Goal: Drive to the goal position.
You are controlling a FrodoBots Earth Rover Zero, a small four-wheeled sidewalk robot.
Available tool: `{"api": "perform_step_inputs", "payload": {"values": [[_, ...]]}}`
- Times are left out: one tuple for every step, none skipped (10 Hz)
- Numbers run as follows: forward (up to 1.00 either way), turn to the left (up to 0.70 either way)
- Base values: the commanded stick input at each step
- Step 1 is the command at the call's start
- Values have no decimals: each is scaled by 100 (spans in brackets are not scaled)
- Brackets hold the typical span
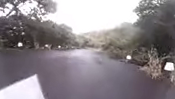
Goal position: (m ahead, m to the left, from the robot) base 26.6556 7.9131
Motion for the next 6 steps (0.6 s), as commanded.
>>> {"api": "perform_step_inputs", "payload": {"values": [[100, 0], [100, 0], [100, 0], [100, 0], [100, 0], [100, 0]]}}
